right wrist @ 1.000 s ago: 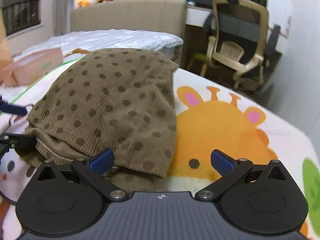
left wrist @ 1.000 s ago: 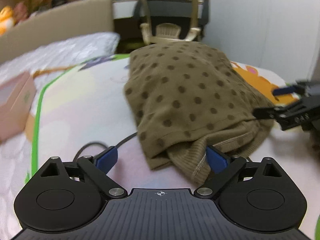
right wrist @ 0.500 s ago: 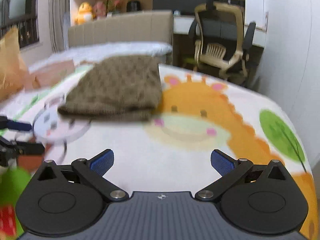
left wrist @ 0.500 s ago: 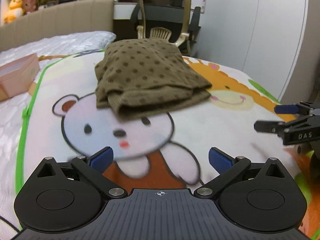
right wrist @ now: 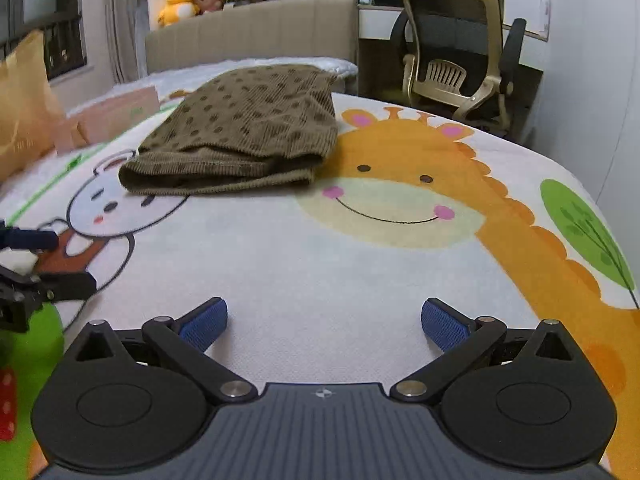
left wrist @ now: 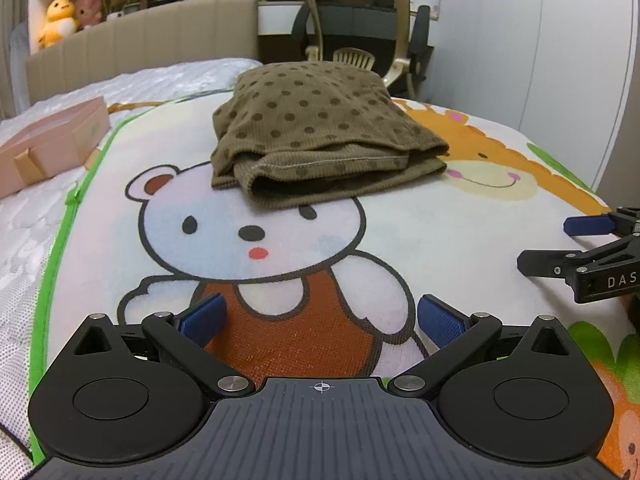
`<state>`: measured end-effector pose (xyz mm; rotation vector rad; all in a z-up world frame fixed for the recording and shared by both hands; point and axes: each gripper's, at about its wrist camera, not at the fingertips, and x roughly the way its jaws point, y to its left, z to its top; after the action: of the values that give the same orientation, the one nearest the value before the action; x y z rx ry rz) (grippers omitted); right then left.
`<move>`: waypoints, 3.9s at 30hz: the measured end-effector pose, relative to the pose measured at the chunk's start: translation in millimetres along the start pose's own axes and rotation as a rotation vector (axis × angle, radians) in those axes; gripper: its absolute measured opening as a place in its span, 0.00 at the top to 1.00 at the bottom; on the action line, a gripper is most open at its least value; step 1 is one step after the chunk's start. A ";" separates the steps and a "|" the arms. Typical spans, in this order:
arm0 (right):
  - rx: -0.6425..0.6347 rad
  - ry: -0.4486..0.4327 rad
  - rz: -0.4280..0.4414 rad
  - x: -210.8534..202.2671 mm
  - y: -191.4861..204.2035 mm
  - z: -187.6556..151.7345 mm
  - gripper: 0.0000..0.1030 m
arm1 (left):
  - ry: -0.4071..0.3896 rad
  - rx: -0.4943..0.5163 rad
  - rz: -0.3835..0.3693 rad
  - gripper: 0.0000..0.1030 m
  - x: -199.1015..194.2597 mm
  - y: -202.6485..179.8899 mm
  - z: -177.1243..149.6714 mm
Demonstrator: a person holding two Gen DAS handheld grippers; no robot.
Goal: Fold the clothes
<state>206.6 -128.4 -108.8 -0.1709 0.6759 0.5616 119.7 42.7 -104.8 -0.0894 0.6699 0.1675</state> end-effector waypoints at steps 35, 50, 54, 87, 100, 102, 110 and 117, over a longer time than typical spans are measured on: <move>-0.001 0.001 -0.005 0.3 2.7 -0.4 0.00 | 0.007 -0.016 -0.015 0.00 1.6 2.6 2.0; -0.001 0.001 -0.005 0.5 3.2 -0.4 0.00 | 0.010 -0.014 -0.013 0.00 2.2 2.8 2.5; -0.001 0.001 -0.005 0.5 3.3 -0.4 0.00 | 0.013 -0.010 -0.010 0.00 3.0 2.5 2.7; -0.002 0.002 -0.004 0.5 3.1 -0.3 0.00 | 0.040 0.034 0.015 0.00 5.5 -2.5 3.9; -0.002 0.002 -0.005 0.4 3.1 -0.3 0.00 | 0.041 0.036 0.015 0.00 6.3 -2.1 3.7; -0.002 0.001 -0.005 0.4 3.0 -0.4 0.00 | 0.042 0.036 0.015 0.00 6.1 -2.2 3.9; -0.002 0.001 -0.005 0.4 3.1 -0.4 0.00 | 0.043 0.034 0.013 0.00 6.3 -1.9 4.3; -0.002 0.001 -0.005 0.2 3.1 -0.3 0.00 | 0.043 0.033 0.014 0.00 6.6 -1.9 4.4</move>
<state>204.9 -125.8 -109.1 -0.1743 0.6763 0.5577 127.8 42.2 -105.4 -0.0564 0.7161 0.1682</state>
